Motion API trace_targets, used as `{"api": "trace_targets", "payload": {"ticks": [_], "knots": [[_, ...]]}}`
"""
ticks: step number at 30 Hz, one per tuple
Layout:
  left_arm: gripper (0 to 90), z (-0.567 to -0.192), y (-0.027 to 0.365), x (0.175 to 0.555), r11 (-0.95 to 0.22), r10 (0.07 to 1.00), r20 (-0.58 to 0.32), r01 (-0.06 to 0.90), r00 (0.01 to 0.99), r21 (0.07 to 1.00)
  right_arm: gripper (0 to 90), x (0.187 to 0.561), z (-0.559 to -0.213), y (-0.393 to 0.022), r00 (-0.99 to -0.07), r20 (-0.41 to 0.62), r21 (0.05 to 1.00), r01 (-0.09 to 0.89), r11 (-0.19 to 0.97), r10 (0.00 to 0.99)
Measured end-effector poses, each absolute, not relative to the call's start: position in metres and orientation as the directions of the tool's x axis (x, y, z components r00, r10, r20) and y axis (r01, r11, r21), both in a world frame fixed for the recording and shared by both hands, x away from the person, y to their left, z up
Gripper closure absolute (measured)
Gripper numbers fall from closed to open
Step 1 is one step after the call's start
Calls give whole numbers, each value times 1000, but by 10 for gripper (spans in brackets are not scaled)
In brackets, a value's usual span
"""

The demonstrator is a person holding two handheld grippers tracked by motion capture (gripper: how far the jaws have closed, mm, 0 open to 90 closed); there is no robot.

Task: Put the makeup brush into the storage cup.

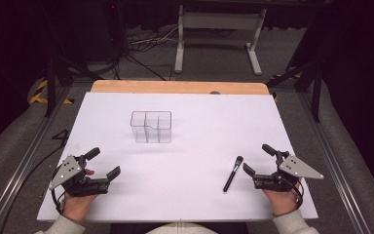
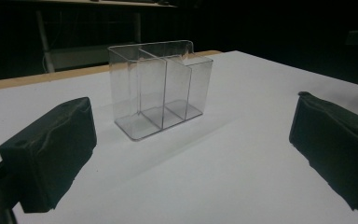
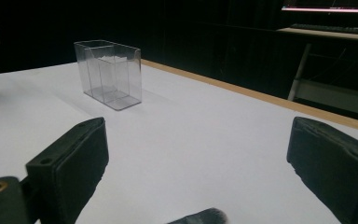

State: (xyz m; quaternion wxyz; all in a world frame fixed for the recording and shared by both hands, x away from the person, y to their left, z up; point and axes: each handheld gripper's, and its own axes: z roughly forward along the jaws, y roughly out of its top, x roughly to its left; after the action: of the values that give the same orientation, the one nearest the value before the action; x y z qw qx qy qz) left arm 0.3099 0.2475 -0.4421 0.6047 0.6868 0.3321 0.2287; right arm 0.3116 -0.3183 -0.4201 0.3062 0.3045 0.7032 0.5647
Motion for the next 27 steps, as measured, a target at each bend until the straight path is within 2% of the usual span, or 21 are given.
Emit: {"api": "trace_targets", "payload": {"ticks": [11, 16, 19, 27], "knots": [[14, -442, 248, 309, -55, 739, -83, 183, 669, 982, 39, 308, -409, -313, -615, -141, 973, 57, 222, 776], [15, -442, 249, 309, -53, 740, -87, 186, 667, 981, 59, 312, -399, -312, -593, -122, 958, 140, 252, 796], [16, -442, 250, 310, -57, 740, -89, 194, 666, 979, 71, 315, -386, -311, -577, -54, 942, 241, 233, 815], [17, -442, 251, 309, -50, 740, -98, 200, 665, 978, 84, 326, -365, -299, -558, -35, 885, 368, 285, 829]]}}
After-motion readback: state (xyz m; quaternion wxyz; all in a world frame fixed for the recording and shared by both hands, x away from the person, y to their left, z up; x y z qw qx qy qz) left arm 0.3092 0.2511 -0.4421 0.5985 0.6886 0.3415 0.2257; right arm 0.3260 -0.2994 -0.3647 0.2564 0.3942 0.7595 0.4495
